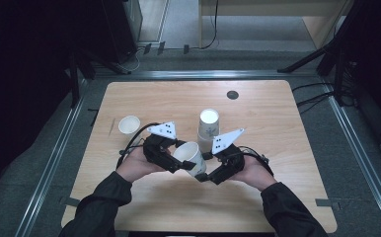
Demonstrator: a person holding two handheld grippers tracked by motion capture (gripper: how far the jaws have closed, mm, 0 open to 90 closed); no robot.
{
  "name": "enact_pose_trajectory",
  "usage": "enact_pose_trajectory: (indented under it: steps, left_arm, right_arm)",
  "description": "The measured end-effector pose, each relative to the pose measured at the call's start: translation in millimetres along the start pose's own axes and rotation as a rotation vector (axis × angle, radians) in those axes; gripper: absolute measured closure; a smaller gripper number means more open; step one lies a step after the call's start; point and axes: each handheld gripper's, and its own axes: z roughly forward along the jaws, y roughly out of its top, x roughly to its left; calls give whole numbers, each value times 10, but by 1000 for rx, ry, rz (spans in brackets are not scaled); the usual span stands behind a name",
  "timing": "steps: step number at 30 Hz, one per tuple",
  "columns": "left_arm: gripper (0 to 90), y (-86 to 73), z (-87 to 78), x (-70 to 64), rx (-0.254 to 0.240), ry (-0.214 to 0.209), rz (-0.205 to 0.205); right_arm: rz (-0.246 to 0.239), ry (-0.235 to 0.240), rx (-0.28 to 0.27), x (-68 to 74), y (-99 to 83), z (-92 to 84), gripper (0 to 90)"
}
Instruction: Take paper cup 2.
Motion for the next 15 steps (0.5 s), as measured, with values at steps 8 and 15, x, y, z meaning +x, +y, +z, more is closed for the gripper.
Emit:
enact_pose_trajectory:
  steps: [8, 15]
  left_arm:
    - [249, 10, -87, 18, 3, 11, -1]
    - [251, 30, -110, 21, 38, 23, 1]
  right_arm:
    - [3, -29, 2, -13, -21, -18, 233]
    - [2, -68, -7, -15, -50, -50, 220]
